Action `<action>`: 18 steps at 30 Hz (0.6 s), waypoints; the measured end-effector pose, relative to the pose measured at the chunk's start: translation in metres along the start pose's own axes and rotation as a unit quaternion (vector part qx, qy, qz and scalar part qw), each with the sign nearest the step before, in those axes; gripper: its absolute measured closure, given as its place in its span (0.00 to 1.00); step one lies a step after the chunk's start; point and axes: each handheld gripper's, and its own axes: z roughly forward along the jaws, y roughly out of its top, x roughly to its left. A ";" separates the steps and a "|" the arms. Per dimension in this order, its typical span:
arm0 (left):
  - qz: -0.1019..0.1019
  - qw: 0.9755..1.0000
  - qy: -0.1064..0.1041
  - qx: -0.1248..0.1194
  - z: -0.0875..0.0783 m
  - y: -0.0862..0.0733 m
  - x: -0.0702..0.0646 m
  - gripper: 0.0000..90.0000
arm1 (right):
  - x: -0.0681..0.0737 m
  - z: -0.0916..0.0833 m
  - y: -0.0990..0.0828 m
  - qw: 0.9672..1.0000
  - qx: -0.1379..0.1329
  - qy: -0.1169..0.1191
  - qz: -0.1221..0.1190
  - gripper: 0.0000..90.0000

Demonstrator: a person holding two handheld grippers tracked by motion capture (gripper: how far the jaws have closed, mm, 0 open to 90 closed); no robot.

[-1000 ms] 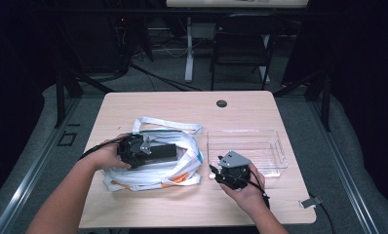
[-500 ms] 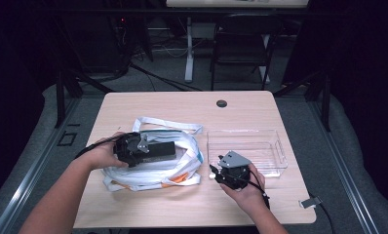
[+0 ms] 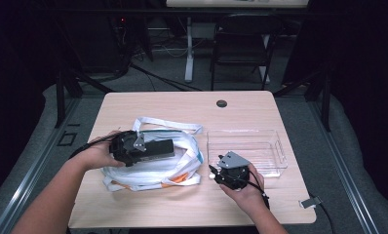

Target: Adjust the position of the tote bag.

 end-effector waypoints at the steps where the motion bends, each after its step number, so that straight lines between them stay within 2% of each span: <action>1: 0.001 1.000 0.000 0.000 -0.001 0.000 -0.001 0.48 | 0.000 0.000 0.000 1.000 0.000 0.000 0.000 0.56; 3: 0.005 1.000 0.001 -0.001 -0.003 0.001 -0.002 0.48 | 0.000 0.000 0.000 1.000 -0.001 -0.002 -0.003 0.56; 12: -0.002 1.000 -0.003 0.000 -0.009 0.001 -0.002 0.48 | 0.001 0.001 0.000 1.000 -0.003 -0.010 -0.020 0.55; 18: -0.009 1.000 -0.010 0.002 -0.012 -0.002 -0.001 0.48 | 0.001 0.001 0.000 1.000 -0.008 0.000 -0.018 0.55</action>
